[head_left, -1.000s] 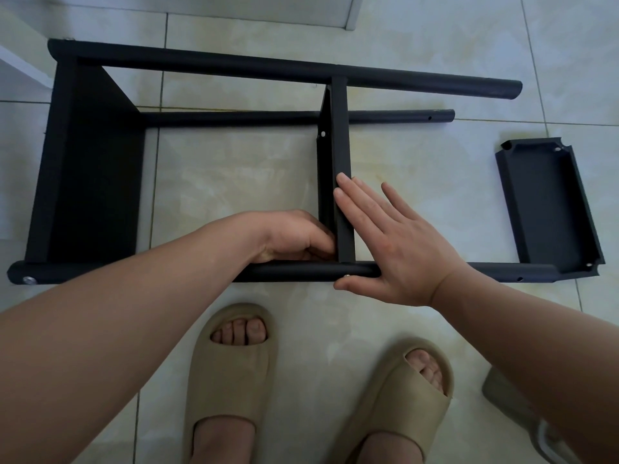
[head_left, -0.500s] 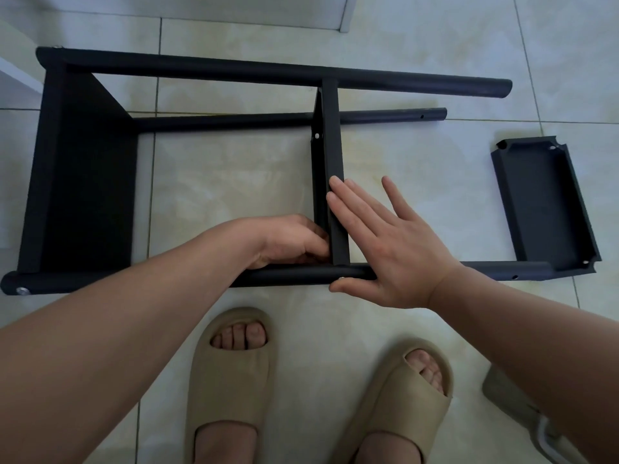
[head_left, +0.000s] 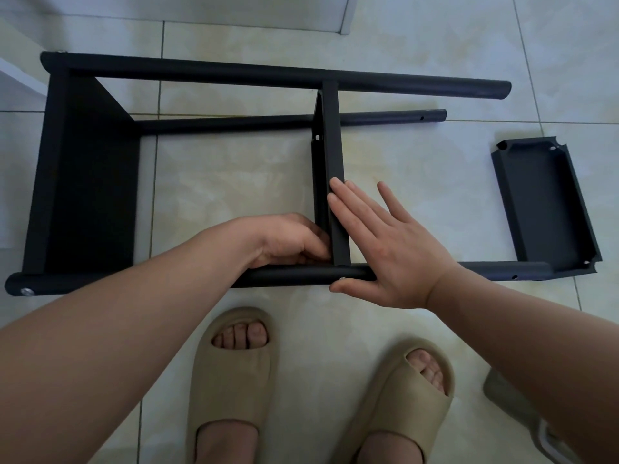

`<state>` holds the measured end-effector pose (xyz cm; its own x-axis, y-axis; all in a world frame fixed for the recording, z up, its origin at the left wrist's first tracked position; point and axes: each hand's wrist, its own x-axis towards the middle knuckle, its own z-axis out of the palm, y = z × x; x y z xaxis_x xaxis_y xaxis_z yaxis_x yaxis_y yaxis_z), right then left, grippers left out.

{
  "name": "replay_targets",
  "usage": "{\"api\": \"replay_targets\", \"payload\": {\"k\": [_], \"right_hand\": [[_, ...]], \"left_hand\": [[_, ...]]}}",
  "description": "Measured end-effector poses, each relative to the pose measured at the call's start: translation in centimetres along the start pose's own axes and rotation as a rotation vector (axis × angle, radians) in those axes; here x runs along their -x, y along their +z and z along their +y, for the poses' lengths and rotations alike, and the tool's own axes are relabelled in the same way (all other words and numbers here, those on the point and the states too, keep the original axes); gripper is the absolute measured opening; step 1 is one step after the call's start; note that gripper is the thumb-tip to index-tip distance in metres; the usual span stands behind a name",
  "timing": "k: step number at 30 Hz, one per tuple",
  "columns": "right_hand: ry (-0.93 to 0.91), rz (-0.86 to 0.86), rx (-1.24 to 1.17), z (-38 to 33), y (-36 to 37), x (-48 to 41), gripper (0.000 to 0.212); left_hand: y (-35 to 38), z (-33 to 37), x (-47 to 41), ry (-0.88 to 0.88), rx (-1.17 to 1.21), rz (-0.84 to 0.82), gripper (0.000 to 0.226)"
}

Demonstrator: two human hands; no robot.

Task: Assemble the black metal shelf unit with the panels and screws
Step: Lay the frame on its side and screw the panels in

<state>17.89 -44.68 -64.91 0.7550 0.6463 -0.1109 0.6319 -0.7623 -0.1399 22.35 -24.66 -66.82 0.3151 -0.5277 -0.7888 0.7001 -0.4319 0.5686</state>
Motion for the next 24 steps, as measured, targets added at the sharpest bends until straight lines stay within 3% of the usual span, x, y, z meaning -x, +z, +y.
{"api": "replay_targets", "payload": {"k": [8, 11, 21, 24], "right_hand": [[0.001, 0.002, -0.013, 0.07, 0.02, 0.02, 0.104], [0.005, -0.006, -0.012, 0.04, 0.02, 0.02, 0.104], [0.005, 0.005, -0.017, 0.01, 0.14, 0.03, 0.104], [0.007, 0.002, -0.017, 0.02, 0.15, 0.04, 0.104]], "left_hand": [[-0.05, 0.03, -0.02, 0.001, 0.082, -0.084, 0.019], [-0.01, 0.03, -0.19, 0.003, 0.046, -0.039, 0.014], [-0.04, -0.03, -0.58, 0.036, 0.064, -0.03, 0.026], [-0.05, -0.03, -0.47, 0.025, 0.084, -0.059, 0.017]]}}
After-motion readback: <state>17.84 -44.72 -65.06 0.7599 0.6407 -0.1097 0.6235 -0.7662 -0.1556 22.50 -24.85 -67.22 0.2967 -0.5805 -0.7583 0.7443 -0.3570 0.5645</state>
